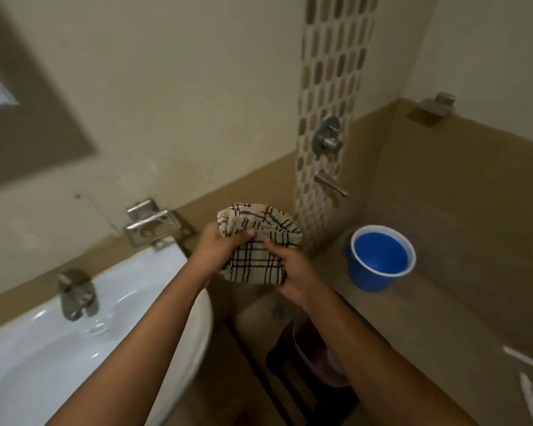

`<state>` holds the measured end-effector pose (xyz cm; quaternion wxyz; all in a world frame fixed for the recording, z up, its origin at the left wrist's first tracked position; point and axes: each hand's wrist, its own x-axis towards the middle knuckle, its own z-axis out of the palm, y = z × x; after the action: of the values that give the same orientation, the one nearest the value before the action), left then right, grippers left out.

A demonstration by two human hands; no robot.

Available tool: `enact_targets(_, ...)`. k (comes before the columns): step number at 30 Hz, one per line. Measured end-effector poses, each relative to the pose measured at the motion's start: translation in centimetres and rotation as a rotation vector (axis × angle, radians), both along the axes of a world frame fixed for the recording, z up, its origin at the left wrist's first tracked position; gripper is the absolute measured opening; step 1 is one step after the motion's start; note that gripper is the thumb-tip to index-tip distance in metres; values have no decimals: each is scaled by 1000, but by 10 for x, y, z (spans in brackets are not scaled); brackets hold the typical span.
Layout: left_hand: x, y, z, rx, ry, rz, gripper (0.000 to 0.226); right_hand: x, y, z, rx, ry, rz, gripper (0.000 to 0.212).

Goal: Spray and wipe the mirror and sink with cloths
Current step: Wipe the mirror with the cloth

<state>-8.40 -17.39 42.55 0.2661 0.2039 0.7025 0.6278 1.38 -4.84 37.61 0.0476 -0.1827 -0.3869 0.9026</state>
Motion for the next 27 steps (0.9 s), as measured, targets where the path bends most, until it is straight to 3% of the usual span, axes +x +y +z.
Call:
enact_targets(2, -6, -25, 19, 5, 94, 52, 20, -12, -17, 16, 5, 25, 57, 50)
enact_targets(6, -19, -85, 50, 64, 104, 214, 30, -33, -59, 46, 26, 145, 226, 51)
enact_targets(10, -24, -142, 80, 121, 112, 240, 36, -51, -106, 80, 18, 357, 400, 52)
enact_targets(13, -26, -186, 102, 174, 144, 262, 35, -66, -147, 103, 39, 386, 462, 55)
enact_targets(22, -38, -319, 186, 134, 461, 405, 30, -101, -283, 182, 97, 407, 398, 45)
enact_targets(27, -42, -378, 243, 65, 723, 438, 29, -114, -342, 235, 104, 515, 359, 53)
